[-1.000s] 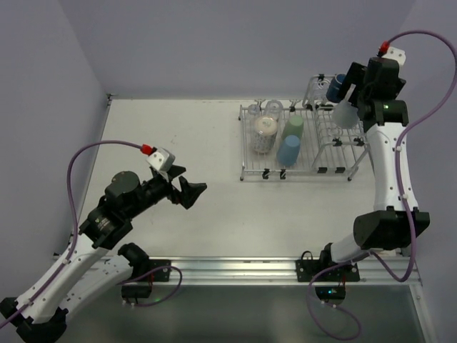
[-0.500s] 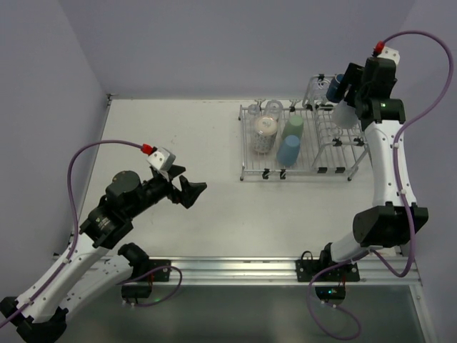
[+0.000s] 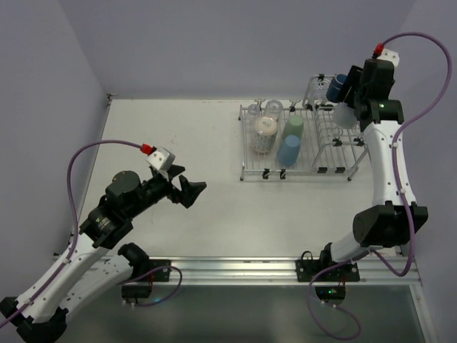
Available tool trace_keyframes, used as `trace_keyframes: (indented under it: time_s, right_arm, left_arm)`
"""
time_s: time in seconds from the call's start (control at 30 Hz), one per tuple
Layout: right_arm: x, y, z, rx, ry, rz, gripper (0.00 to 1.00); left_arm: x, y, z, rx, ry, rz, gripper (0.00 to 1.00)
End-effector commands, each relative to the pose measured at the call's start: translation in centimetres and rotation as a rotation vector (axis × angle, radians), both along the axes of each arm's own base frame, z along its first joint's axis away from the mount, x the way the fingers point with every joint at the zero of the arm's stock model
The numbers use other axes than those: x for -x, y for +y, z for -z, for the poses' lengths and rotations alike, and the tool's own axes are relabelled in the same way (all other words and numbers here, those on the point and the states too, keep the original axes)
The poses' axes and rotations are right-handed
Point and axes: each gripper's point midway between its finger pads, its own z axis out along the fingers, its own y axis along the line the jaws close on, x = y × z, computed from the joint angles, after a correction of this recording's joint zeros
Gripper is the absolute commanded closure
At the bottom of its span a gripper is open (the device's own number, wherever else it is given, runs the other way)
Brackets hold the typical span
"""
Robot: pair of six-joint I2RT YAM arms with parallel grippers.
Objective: Unload the cups from the dish rack
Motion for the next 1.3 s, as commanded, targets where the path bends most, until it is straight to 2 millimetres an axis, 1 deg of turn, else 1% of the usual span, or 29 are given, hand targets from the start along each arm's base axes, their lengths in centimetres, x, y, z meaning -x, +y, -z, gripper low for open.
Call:
trace_keyframes:
  time_s: [0.0,0.07,0.13,0.17,0.2,0.27,0.3,0.33,0.37,0.4,0.43,0.47,0.5,0.57,0.63,0.67,0.73,0.77,0.83,0.87,0.93,0.97,1.0,1.07,1.1,1.17,1.2,1.23,1.27]
  right_arm:
    - [0.9,-1.2,-3.1,0.042,-0.089,0.055,0.57]
    - [1.5,-1.0,-4.3,0.035,-0.132,0.053,0.58]
    - [2.8,-0.6,-6.4,0.032,-0.197,0.049,0.62]
    - [3.2,-0.5,-7.4,0.031,-0.23,0.047,0.62]
    - [4.4,0.0,-9.1,0.033,-0.276,0.04,0.62]
    - [5.5,0.9,-10.9,0.035,-0.333,0.014,0.63]
    - [5.9,2.3,-11.9,0.028,-0.359,-0.028,0.63]
    - [6.9,3.1,-12.9,0.023,-0.389,-0.051,0.64]
    - [7.3,4.0,-13.4,0.02,-0.401,-0.076,0.64]
    - [7.6,5.9,-13.8,0.012,-0.413,-0.128,0.64]
    - [8.1,6.9,-14.3,0.01,-0.424,-0.156,0.64]
    - [8.3,8.1,-14.6,-0.003,-0.432,-0.191,0.64]
    - [8.6,10.3,-14.9,-0.025,-0.441,-0.258,0.65]
    - [9.1,13.7,-15.1,-0.071,-0.448,-0.365,0.66]
    - [9.5,15.8,-15.6,-0.088,-0.463,-0.425,0.66]
    - [9.8,17.9,-15.7,-0.108,-0.463,-0.482,0.66]
    - [10.1,20.4,-16.2,-0.143,-0.484,-0.557,0.67]
    - [10.3,22.8,-16.2,-0.168,-0.479,-0.621,0.67]
    - [10.3,25.6,-16.3,-0.194,-0.483,-0.696,0.67]
    - [10.0,28.1,-15.9,-0.196,-0.464,-0.749,0.67]
    - [9.4,30.6,-15.5,-0.194,-0.45,-0.792,0.67]
    - [9.7,32.2,-16.3,-0.206,-0.463,-0.828,0.67]
    - [8.4,34.1,-14.7,-0.198,-0.423,-0.85,0.67]
    - [8.0,36.7,-15.0,-0.195,-0.441,-0.894,0.68]
    - [6.5,38.3,-13.2,-0.173,-0.411,-0.902,0.68]
    - [5.2,39.8,-13.1,-0.155,-0.426,-0.905,0.68]
    - [4.5,40.5,-12.4,-0.148,-0.413,-0.908,0.69]
    - [3.0,42.0,-10.1,-0.13,-0.374,-0.914,0.69]
    - [2.4,42.5,-10.0,-0.117,-0.382,-0.918,0.69]
  left_arm:
    - [-0.2,0.2,-0.4,-0.01,-0.033,-0.01,0.0]
    - [-0.3,0.3,-0.4,-0.011,-0.031,-0.015,0.0]
    - [-0.3,0.4,-0.4,-0.013,-0.032,-0.02,0.0]
    - [-0.5,0.5,-0.4,-0.011,-0.032,-0.032,0.0]
    - [-0.4,0.6,-0.6,-0.007,-0.035,-0.033,0.0]
    - [-0.8,1.1,-0.6,-0.009,-0.034,-0.066,0.0]
    - [-0.8,1.2,-0.8,-0.006,-0.036,-0.075,0.0]
    - [-1.0,1.4,-0.8,-0.005,-0.033,-0.091,0.0]
    - [-1.3,1.8,-0.8,-0.004,-0.034,-0.121,0.0]
    - [-1.4,2.1,-1.0,-0.001,-0.037,-0.138,0.0]
    - [-1.5,2.3,-1.1,0.005,-0.034,-0.151,0.0]
    - [-2.0,3.0,-1.1,0.003,-0.034,-0.2,0.0]
    - [-2.1,3.4,-1.3,0.011,-0.036,-0.223,0.0]
    - [-2.5,4.5,-1.8,0.029,-0.042,-0.291,0.0]
    - [-2.7,5.3,-2.1,0.051,-0.041,-0.34,0.0]
    - [-2.9,5.9,-2.4,0.059,-0.049,-0.374,0.0]
    - [-3.1,6.8,-2.8,0.076,-0.056,-0.425,0.0]
    - [-3.1,7.2,-3.1,0.087,-0.064,-0.446,0.0]
    - [-3.2,8.2,-3.5,0.097,-0.075,-0.495,0.0]
    - [-3.1,8.7,-3.9,0.108,-0.084,-0.516,0.0]
    - [-3.1,9.5,-4.2,0.112,-0.087,-0.556,0.0]
    - [-3.0,9.7,-4.4,0.118,-0.093,-0.564,0.0]
    - [-3.0,9.9,-4.5,0.117,-0.095,-0.572,0.0]
    - [-3.0,10.1,-4.5,0.112,-0.095,-0.585,0.0]
    - [-3.0,10.2,-4.5,0.107,-0.092,-0.588,0.0]
    - [-3.1,10.1,-4.3,0.098,-0.084,-0.587,0.0]
    - [-3.2,10.0,-4.2,0.095,-0.082,-0.587,0.0]
    - [-3.3,10.0,-3.9,0.088,-0.078,-0.587,0.0]
    - [-3.4,10.0,-3.6,0.082,-0.072,-0.59,0.0]
